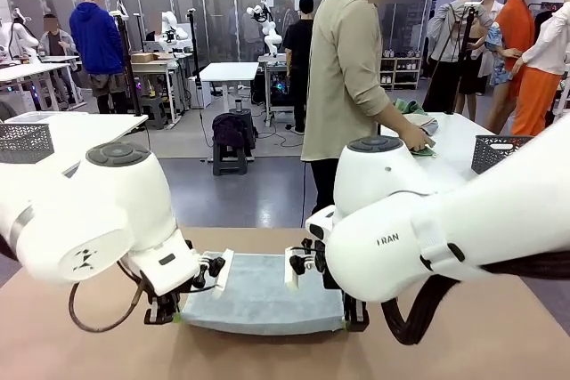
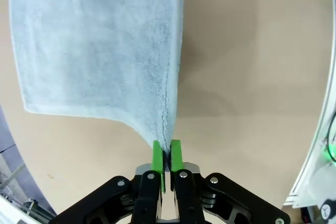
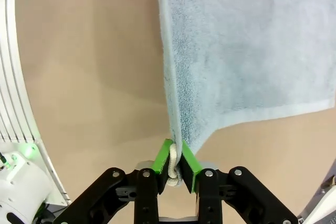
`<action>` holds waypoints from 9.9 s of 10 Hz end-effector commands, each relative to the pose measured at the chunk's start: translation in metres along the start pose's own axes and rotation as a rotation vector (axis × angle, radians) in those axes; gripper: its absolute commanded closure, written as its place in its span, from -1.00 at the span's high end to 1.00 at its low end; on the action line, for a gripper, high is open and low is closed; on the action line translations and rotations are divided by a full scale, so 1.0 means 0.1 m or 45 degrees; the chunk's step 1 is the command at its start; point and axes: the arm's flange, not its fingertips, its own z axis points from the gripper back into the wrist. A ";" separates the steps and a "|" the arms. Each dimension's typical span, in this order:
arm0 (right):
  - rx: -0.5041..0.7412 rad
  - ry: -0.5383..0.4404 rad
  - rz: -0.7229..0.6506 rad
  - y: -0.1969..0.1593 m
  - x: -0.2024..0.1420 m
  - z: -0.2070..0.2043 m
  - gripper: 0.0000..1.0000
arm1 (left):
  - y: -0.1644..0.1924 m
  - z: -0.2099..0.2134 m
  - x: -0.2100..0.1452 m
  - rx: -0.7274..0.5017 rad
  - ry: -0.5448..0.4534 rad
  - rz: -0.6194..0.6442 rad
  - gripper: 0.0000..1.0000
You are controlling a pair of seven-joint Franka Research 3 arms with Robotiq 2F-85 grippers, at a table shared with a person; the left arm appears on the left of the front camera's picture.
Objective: Fold the towels and place them in the basket.
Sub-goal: When a person lays out a Towel with hook on the table, fold it in half twice.
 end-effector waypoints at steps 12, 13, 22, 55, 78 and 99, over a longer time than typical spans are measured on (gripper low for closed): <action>-0.047 0.049 0.010 -1.50 0.23 0.27 -0.81 | 1.67 0.02 0.07 -0.014 0.202 0.094 -0.87; -0.052 0.050 0.005 -1.56 0.25 0.28 -0.81 | 1.73 -0.02 0.05 -0.019 0.200 0.106 -0.87; -0.056 0.025 -0.022 -1.54 0.23 0.28 -0.81 | 1.71 -0.04 0.00 -0.019 0.149 0.093 -0.87; 0.040 -0.392 -1.320 -1.38 -0.29 0.77 0.24 | 1.95 0.30 -1.35 -0.022 -0.491 0.205 0.20; 0.154 -0.253 -2.190 -2.01 -0.34 -0.75 0.24 | 1.82 -0.17 -1.97 -0.167 -1.165 0.264 0.20; 0.153 -0.208 -2.155 -2.05 -0.16 -1.02 -1.00 | 1.82 -0.17 -1.97 -0.167 -1.165 0.264 0.20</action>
